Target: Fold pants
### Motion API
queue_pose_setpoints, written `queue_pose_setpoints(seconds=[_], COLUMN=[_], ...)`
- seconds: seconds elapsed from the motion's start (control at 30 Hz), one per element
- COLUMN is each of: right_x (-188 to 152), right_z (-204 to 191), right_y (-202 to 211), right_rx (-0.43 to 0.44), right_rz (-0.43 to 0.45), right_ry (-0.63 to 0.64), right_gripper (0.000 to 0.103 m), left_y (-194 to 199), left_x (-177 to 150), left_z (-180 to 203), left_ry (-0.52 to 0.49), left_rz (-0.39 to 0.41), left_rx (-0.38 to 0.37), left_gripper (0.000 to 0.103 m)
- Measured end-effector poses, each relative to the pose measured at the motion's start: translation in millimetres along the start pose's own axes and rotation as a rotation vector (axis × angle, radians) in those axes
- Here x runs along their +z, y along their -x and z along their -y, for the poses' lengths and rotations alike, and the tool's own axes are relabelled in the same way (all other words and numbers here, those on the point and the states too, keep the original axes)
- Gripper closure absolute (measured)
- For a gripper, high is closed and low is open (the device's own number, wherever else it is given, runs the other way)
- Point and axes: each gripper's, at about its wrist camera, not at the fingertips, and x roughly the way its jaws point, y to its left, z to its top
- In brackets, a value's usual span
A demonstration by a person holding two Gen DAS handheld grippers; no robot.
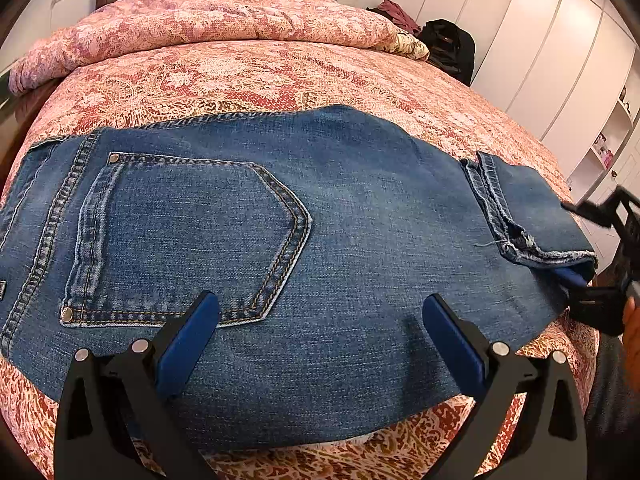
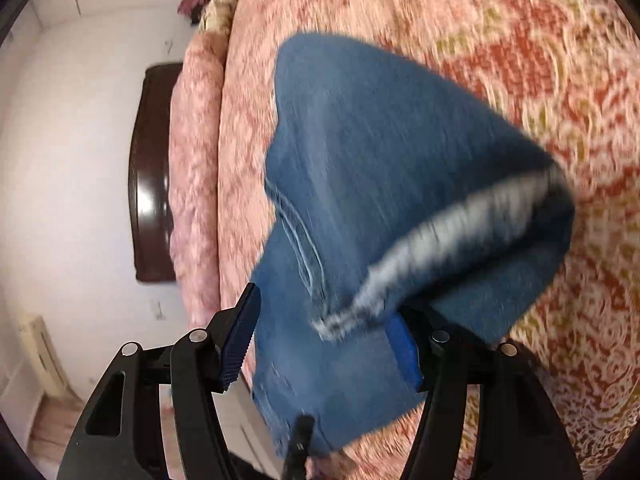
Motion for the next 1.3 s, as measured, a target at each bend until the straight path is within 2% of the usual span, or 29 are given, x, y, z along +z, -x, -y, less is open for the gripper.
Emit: queue_pose_setpoints(seconds=[0.13,0.2,0.23,0.27,0.37,0.4,0.53,0.6,0.67,0.77,0.87,0.93,0.97,1.03,1.07,1.1,1.13,1.2,1.23,1.3], right_x=[-3.1,-4.7,-4.3,-2.9,-0.1,-0.3,-7.7,-16.4,-27.4,-53.7,-73.8,-78.0,-78.7,-84.1,-84.0,-87.7,-92.1,-98.2,-103.2,-106.4], right_z=[1.6,9.3,10.9,15.6,19.4,13.8,-29.7,-46.2,-54.6,-50.7,-19.2,5.7,8.5,7.9,-0.6,-19.2,-38.2,-54.7,-52.6,-26.0], right_y=[-22.5,-30.3,-30.6,-29.4,-25.2,-21.1,-7.8,-6.2,-11.5,-38.7,-76.1,-93.1,-94.3,-80.8,-79.6,-70.4,-64.3,-68.2,-73.8,-89.8], right_rx=[-0.012,-0.014,-0.018,-0.001,0.079,0.133,0.260,0.323,0.349,0.312,0.195,0.114,0.119,0.107,0.149,0.212,0.245,0.279,0.247,0.109], right_rz=[-0.056,-0.065,-0.052,-0.037,-0.047,-0.059,-0.107,-0.141,-0.182,-0.272,-0.335,-0.337,-0.335,-0.350,-0.362,-0.372,-0.379,-0.424,-0.444,-0.439], right_ry=[-0.045,-0.081,-0.081,-0.092,-0.110,-0.106,0.021,0.040,0.057,0.081,0.064,0.059,0.080,0.075,0.056,0.107,0.185,0.227,0.232,0.214], right_gripper=[0.045,0.074,0.084,0.099,0.099,0.100,0.100,0.099,0.100,0.099,0.099,0.101,0.101,0.100,0.100,0.100,0.100,0.100,0.100,0.100], left_y=[-0.2,0.0,0.1,0.1,0.6,0.9,1.3,2.5,6.9,24.0,47.4,54.6,52.9,46.5,46.2,46.9,46.9,41.7,38.6,35.4], left_x=[0.2,-0.1,0.3,0.5,0.8,0.8,0.7,1.0,3.0,6.6,11.5,10.8,6.8,1.9,0.9,2.8,4.7,5.9,5.8,5.3], left_z=[-0.2,-0.3,-0.2,-0.1,0.0,-0.2,-0.8,-2.2,-5.5,-16.0,-33.4,-44.5,-53.1,-66.6,-71.4,-72.1,-72.3,-71.4,-69.6,-67.5], left_ry=[0.000,0.001,0.002,0.003,0.004,0.005,0.007,0.015,0.036,0.101,0.144,0.159,0.173,0.225,0.252,0.260,0.261,0.260,0.253,0.235], left_rz=[0.000,0.000,0.001,0.001,0.003,0.003,0.005,0.010,0.012,0.049,0.113,0.134,0.127,0.108,0.126,0.146,0.161,0.163,0.153,0.147], left_rx=[-0.001,-0.002,-0.003,-0.004,-0.007,-0.008,-0.010,-0.019,-0.039,-0.025,0.031,0.060,0.095,0.102,0.093,0.088,0.082,0.085,0.096,0.111], left_gripper=[0.002,0.002,0.002,0.002,0.002,0.002,0.002,0.002,0.002,0.002,0.002,0.002,0.002,0.002,0.002,0.002,0.002,0.002,0.002,0.002])
